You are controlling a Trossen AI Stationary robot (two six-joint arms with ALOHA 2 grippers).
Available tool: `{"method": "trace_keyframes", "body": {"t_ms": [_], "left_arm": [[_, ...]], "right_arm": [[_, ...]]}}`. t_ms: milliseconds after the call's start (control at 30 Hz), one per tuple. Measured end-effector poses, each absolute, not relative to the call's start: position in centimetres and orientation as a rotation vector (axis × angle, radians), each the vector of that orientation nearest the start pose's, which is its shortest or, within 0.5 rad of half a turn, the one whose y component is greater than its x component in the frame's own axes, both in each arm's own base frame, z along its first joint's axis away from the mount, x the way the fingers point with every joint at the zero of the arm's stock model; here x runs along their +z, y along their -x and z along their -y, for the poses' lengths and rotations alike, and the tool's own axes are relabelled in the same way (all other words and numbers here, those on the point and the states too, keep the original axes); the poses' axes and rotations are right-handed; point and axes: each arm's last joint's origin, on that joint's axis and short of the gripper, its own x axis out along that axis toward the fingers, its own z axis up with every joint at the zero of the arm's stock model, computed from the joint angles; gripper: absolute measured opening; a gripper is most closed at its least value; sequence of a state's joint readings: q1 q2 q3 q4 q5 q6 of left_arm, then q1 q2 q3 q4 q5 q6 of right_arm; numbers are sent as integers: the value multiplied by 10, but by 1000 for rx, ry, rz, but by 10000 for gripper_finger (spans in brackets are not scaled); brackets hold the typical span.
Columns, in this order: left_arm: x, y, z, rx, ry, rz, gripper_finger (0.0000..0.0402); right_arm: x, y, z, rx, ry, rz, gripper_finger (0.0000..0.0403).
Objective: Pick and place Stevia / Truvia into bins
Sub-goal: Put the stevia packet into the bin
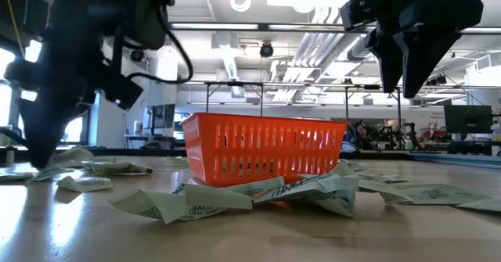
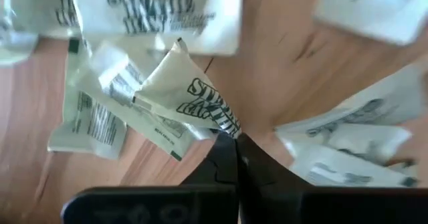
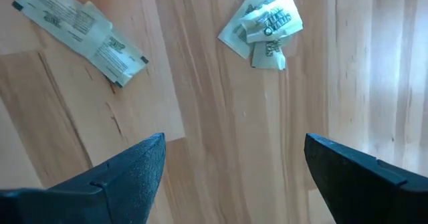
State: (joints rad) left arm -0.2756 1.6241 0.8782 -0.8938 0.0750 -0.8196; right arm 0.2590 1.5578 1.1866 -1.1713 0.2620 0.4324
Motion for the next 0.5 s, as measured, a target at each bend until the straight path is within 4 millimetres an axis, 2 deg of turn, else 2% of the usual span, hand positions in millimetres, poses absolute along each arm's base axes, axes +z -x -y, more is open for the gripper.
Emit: {"method": "trace_keyframes", "body": {"t_ms": [133,333,400,500], "left_arm": [[169,-252,72,376,440,-1538,23],[209,-276,69,383,384,-1392,21],[209,-276,61,408,398,-1400,33],[199,-270,52,466,448,-1441,82]], "right_arm": [[254,-256,-58,-375,76,-1344,346],[286,-232,-44,-529,25,-1176,346],[294,-223,-39,-555,-15,-1158,346],[300,-215,-33,-569,-66,-1158,346]]}}
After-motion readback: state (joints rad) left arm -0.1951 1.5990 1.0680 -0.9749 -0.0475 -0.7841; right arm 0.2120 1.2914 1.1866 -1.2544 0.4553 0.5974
